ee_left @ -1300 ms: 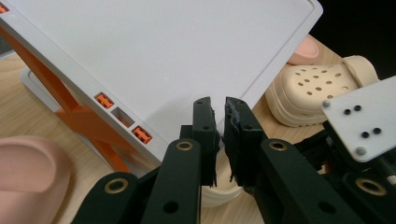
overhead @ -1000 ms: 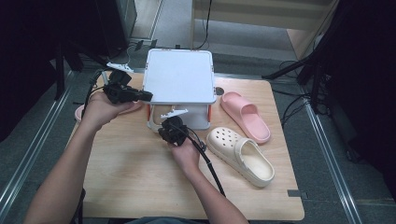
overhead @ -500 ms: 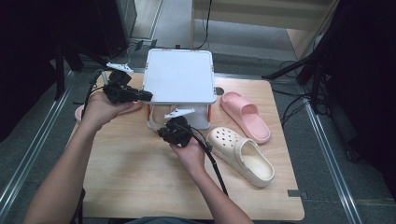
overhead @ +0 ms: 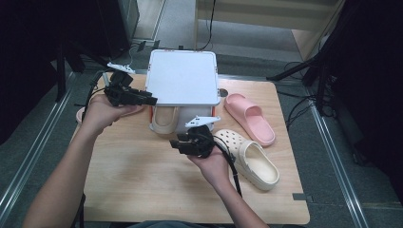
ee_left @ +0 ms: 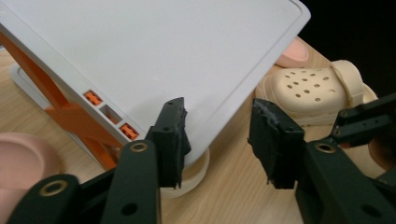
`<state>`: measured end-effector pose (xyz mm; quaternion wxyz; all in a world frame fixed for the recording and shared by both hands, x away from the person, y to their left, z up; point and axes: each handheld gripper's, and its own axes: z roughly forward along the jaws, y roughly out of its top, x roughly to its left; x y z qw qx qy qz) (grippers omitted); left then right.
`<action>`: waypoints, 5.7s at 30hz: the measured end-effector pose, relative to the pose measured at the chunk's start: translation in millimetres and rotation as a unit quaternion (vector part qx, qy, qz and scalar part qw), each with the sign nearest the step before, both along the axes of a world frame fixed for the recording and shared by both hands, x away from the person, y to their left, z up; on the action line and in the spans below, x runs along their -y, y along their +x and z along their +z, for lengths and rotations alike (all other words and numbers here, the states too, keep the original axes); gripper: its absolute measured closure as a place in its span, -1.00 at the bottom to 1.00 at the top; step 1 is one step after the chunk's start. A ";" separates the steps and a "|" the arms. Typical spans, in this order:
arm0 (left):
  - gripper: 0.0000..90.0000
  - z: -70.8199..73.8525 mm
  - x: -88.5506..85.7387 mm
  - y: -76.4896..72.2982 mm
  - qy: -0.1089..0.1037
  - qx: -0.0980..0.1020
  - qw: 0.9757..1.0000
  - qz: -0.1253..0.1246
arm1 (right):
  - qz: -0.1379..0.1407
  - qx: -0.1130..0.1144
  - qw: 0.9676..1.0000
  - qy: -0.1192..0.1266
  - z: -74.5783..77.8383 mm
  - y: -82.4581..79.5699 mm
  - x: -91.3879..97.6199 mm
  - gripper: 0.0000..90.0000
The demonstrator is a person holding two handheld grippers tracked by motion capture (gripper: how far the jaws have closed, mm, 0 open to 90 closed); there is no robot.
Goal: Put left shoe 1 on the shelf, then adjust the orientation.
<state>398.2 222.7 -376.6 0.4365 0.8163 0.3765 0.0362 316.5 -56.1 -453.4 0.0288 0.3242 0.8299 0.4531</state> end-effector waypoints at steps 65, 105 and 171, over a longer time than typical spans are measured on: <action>-0.07 -45.5 13.8 -69.0 0.017 0.024 1.000 -0.003 | -0.134 -0.009 0.990 -0.038 -11.1 -42.9 186.8 0.32; 0.31 -59.8 26.9 -92.6 0.014 0.019 1.000 -0.009 | -0.051 -0.053 0.996 -0.052 -16.3 -23.4 94.5 0.71; 0.71 -113.4 59.6 -112.6 0.042 -0.029 0.999 0.002 | -0.030 -0.037 0.997 -0.054 -12.3 21.9 94.6 0.98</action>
